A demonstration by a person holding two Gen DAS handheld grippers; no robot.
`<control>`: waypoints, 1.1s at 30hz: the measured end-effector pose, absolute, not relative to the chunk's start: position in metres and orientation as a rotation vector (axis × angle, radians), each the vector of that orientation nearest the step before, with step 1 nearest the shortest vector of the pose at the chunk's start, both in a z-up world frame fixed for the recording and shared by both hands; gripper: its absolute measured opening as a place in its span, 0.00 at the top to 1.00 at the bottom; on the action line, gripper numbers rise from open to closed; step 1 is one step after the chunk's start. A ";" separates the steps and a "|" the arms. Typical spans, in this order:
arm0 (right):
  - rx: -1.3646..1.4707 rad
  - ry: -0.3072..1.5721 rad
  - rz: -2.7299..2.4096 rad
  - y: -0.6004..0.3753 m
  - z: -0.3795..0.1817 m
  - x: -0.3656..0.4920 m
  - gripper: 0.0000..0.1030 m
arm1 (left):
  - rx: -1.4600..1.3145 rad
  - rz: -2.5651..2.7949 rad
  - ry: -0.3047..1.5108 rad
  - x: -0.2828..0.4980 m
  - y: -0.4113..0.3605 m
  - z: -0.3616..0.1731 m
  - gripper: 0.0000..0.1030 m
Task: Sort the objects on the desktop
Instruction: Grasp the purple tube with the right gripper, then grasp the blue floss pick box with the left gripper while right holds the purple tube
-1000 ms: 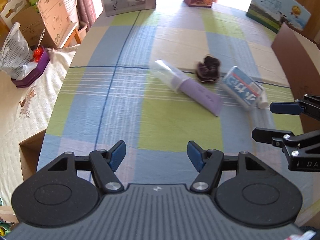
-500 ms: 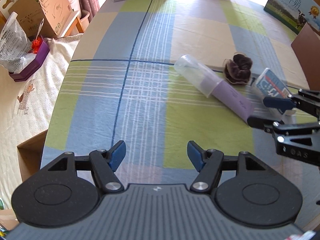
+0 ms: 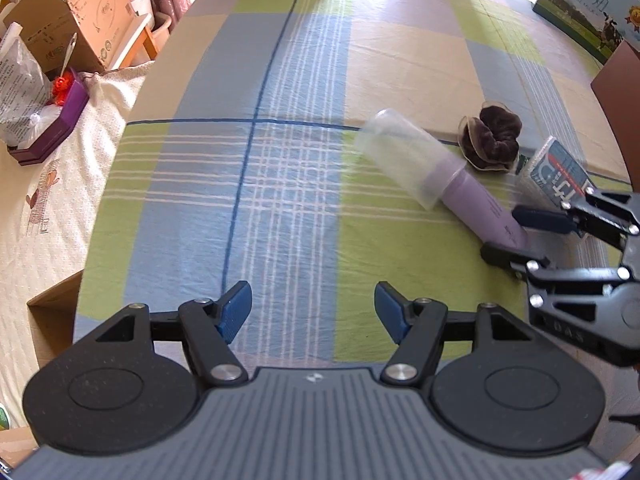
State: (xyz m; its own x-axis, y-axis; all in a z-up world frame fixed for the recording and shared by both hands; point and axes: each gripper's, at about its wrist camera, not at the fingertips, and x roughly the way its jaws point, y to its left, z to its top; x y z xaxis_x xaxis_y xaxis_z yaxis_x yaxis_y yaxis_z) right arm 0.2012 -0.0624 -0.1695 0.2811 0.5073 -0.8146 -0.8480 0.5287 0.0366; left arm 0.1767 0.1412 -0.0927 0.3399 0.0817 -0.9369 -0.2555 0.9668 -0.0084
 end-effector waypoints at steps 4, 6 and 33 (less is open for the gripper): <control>-0.428 0.928 0.924 -0.081 -0.165 0.194 0.63 | -0.158 0.200 1.213 0.181 0.134 -0.095 0.39; -0.413 0.957 0.923 -0.088 -0.163 0.192 0.63 | -0.152 0.191 1.212 0.183 0.132 -0.095 0.39; -0.335 0.987 0.732 -0.156 -0.158 0.169 0.69 | -0.145 0.098 1.197 0.188 0.103 -0.089 0.39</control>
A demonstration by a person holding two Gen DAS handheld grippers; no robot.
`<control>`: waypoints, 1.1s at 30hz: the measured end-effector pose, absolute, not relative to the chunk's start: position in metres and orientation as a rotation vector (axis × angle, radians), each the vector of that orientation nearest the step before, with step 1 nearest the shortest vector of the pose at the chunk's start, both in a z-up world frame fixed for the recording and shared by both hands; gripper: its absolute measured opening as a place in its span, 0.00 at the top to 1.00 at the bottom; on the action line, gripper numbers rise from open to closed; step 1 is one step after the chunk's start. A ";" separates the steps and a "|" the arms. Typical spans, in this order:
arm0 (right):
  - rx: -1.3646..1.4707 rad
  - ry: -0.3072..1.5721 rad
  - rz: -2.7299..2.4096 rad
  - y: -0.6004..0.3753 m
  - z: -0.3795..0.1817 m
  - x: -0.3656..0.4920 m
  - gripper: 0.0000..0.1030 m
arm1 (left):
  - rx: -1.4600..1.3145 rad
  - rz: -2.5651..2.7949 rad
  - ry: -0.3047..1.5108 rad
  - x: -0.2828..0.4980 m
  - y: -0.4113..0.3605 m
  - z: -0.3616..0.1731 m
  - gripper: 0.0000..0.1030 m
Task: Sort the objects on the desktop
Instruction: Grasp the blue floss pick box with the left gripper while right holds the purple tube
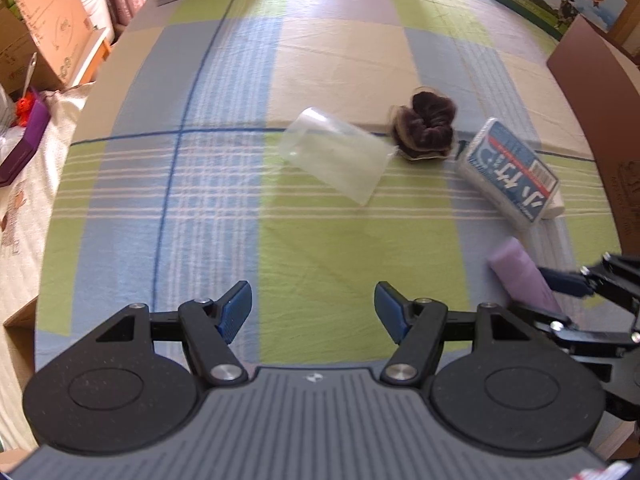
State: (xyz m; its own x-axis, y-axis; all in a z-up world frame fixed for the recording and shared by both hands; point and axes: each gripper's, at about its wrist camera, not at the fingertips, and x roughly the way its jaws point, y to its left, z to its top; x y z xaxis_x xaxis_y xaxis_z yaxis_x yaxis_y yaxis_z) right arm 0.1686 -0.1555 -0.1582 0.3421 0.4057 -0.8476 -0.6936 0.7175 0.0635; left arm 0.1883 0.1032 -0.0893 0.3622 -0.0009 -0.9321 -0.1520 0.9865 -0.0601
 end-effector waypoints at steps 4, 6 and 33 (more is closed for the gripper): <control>-0.289 1.017 0.564 -0.192 -0.154 0.171 0.69 | -0.136 0.060 1.189 0.198 0.093 -0.087 0.39; -0.250 1.032 0.490 -0.208 -0.152 0.174 0.69 | -0.116 0.014 1.177 0.203 0.084 -0.084 0.39; -0.121 1.039 0.268 -0.291 -0.142 0.170 0.69 | 0.303 -0.497 0.962 0.285 -0.033 -0.105 0.16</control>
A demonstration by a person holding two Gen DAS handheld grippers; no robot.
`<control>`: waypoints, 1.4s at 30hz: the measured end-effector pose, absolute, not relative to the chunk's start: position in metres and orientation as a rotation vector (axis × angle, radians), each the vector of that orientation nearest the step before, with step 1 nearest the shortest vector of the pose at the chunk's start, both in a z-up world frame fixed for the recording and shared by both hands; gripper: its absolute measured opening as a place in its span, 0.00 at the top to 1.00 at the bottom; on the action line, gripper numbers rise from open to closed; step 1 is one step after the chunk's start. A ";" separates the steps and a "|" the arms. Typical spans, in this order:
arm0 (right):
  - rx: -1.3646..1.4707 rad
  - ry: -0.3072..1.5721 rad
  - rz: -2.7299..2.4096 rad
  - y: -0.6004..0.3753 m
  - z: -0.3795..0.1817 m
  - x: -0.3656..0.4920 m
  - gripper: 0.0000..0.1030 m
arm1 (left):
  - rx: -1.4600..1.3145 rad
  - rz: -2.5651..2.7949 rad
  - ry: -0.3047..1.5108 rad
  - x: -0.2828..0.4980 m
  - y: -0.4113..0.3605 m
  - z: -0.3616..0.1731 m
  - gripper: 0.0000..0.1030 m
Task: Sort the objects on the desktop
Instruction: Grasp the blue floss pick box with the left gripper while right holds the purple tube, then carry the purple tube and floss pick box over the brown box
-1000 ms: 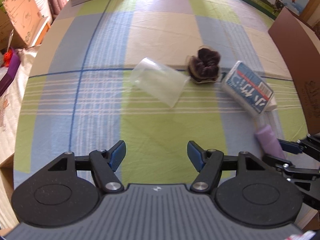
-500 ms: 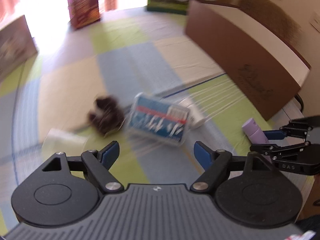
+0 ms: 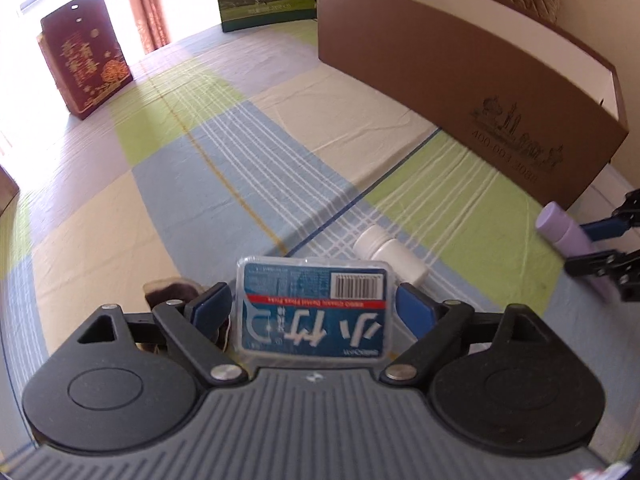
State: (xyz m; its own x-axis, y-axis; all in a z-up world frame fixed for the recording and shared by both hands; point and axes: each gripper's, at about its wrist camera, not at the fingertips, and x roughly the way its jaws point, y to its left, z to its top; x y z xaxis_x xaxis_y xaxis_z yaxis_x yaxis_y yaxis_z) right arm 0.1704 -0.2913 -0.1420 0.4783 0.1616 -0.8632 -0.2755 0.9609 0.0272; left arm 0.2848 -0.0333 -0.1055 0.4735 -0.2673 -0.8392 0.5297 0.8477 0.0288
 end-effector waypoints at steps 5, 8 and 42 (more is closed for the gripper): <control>-0.122 1.037 0.275 -0.293 -0.142 0.171 0.69 | 0.296 -0.493 0.974 0.289 -0.035 -0.109 0.19; -0.126 1.036 0.281 -0.293 -0.142 0.171 0.69 | 0.283 -0.469 0.972 0.283 -0.034 -0.104 0.19; -0.217 0.953 0.394 -0.284 -0.148 0.168 0.70 | 0.225 -0.255 1.141 0.194 -0.050 -0.102 0.19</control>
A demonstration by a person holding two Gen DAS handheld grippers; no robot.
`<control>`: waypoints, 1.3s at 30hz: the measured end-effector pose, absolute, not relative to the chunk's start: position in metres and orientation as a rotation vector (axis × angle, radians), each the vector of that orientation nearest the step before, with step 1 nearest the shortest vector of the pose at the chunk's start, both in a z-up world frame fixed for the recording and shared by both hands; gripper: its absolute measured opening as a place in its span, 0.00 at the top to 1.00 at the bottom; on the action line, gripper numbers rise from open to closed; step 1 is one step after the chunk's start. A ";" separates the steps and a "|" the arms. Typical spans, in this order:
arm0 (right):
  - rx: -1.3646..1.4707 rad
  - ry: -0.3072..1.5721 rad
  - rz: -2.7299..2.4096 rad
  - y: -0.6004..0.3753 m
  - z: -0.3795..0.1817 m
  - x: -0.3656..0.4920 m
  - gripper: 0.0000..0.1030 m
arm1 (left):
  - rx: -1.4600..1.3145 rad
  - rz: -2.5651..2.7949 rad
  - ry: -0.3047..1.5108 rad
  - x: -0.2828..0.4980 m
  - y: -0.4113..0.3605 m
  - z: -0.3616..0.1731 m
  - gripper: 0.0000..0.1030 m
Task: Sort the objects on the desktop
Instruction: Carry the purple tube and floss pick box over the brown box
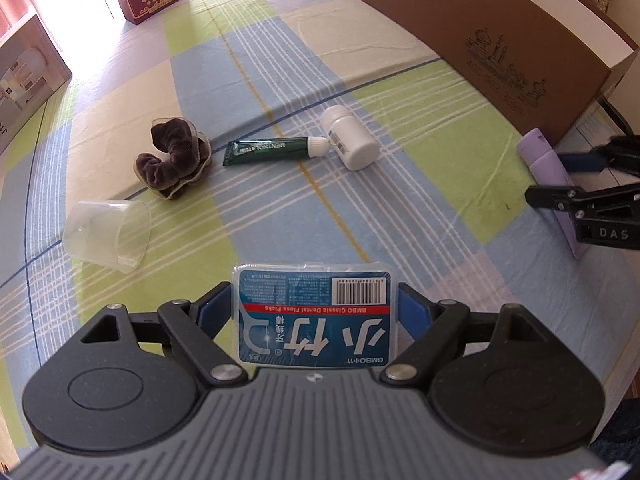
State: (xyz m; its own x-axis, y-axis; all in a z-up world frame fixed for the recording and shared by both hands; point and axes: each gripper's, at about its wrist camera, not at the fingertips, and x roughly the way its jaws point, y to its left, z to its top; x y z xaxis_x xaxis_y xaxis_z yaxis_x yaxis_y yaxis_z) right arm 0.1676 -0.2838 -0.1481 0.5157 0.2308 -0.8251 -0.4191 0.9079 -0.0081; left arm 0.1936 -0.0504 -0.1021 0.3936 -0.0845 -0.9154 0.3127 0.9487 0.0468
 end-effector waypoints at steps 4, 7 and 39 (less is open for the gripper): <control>-0.217 0.964 0.402 -0.279 -0.148 0.166 0.70 | 0.219 -0.256 1.145 0.190 -0.058 -0.102 0.19; -0.226 0.975 0.423 -0.279 -0.147 0.164 0.70 | 0.212 -0.262 1.147 0.186 -0.063 -0.101 0.20; 0.133 0.801 0.576 -0.379 -0.027 0.166 0.70 | 0.120 -0.358 0.859 0.180 -0.146 0.016 0.20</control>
State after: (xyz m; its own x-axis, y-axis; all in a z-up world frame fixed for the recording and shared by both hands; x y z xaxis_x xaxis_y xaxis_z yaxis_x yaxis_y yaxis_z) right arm 0.1655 -0.3787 -0.0269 0.5523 0.5347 -0.6396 -0.4368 0.8391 0.3243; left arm 0.1797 -0.1459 0.0162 0.5976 -0.2594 -0.7586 0.3554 0.9339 -0.0394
